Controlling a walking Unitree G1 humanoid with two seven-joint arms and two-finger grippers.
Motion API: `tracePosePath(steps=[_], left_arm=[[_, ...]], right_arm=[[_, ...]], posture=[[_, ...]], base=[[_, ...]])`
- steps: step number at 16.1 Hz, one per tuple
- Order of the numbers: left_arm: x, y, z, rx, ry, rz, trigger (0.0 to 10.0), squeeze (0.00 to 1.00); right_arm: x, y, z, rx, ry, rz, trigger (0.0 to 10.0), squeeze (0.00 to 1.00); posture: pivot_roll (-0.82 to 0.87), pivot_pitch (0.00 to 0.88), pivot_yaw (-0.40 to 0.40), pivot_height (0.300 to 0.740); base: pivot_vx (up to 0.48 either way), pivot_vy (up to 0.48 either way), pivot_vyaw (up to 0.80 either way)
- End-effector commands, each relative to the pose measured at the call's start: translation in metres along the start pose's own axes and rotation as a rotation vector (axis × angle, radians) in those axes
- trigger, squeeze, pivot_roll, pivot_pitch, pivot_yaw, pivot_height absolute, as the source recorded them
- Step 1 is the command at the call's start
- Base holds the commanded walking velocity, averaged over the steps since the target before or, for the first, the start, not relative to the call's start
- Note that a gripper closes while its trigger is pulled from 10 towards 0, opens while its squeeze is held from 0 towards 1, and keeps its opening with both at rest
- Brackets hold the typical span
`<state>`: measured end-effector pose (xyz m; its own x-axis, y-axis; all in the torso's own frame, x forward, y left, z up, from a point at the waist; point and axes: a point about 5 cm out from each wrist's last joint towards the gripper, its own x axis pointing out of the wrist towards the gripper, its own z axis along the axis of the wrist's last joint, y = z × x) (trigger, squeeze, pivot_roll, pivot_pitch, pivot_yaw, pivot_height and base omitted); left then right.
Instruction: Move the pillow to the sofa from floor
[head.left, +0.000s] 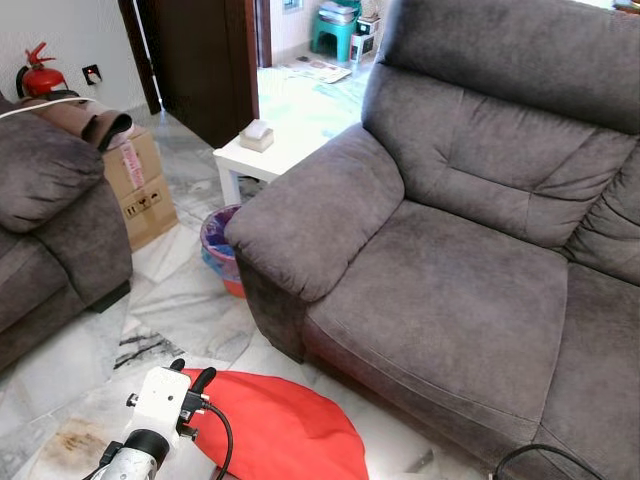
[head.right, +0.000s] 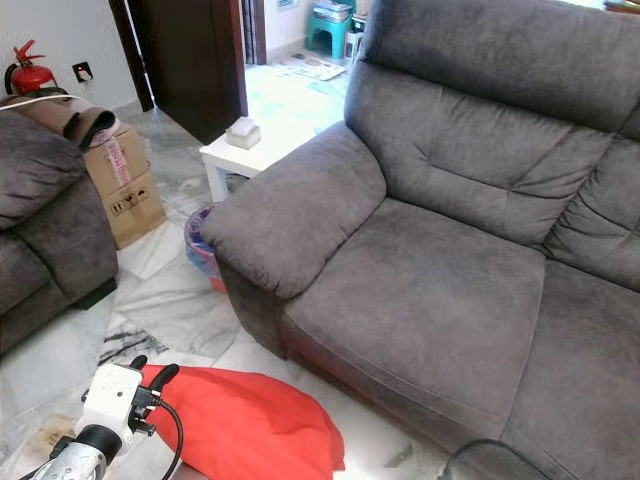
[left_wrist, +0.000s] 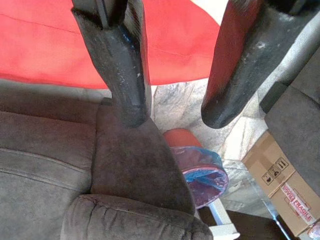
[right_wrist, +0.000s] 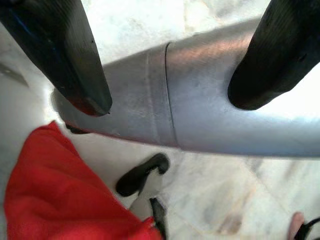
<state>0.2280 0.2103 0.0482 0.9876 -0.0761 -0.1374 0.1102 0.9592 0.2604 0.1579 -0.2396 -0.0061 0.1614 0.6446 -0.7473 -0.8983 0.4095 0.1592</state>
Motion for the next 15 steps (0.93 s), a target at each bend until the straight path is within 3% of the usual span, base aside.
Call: tracePosePath(steps=[1,3,5,6,7,9,13,15], left_arm=[[-0.001,-0.004,-0.006,-0.009,0.034,-0.019,10.0,0.00],[0.000,-0.004,-0.006,-0.011,0.030,-0.015,10.0,0.00],[0.000,-0.004,-0.005,-0.011,0.028,-0.013,10.0,0.00],[0.000,-0.004,-0.005,-0.010,0.027,-0.013,10.0,0.00],[0.000,-0.004,-0.006,-0.011,0.027,-0.012,10.0,0.00],[0.000,-0.004,-0.006,-0.009,0.027,-0.016,10.0,0.00],[0.000,-0.005,-0.006,-0.008,0.026,-0.020,10.0,0.00],[0.000,-0.006,-0.006,-0.007,0.024,-0.023,10.0,0.00]], right_arm=[[0.017,0.006,0.000,0.012,-0.004,-0.060,10.0,0.00],[0.029,0.002,0.004,0.011,-0.035,-0.194,10.0,0.00],[0.034,-0.008,0.020,0.063,-0.154,-0.346,10.0,0.00],[0.030,-0.019,0.043,0.145,-0.326,-0.437,10.0,0.00],[0.027,-0.021,0.050,0.176,-0.386,-0.428,10.0,0.00],[0.027,-0.017,0.054,0.163,-0.407,-0.371,10.0,0.00],[0.048,0.012,0.041,0.073,-0.273,-0.240,10.0,0.00],[0.059,0.016,0.051,0.156,-0.359,-0.260,10.0,0.00]], posture=[[0.10,0.131,-0.028,0.638],[0.10,0.133,-0.027,0.638],[0.11,0.132,-0.025,0.638],[0.10,0.132,-0.025,0.638],[0.10,0.134,-0.024,0.638],[0.10,0.134,-0.026,0.638],[0.10,0.138,-0.026,0.638],[0.11,0.138,-0.026,0.638]], base=[[0.000,0.000,0.00],[0.000,0.000,0.00],[0.000,0.000,0.00],[0.000,0.000,0.00],[0.000,0.000,0.00],[0.000,0.000,0.00],[0.000,0.000,0.00],[0.000,0.000,0.00]])
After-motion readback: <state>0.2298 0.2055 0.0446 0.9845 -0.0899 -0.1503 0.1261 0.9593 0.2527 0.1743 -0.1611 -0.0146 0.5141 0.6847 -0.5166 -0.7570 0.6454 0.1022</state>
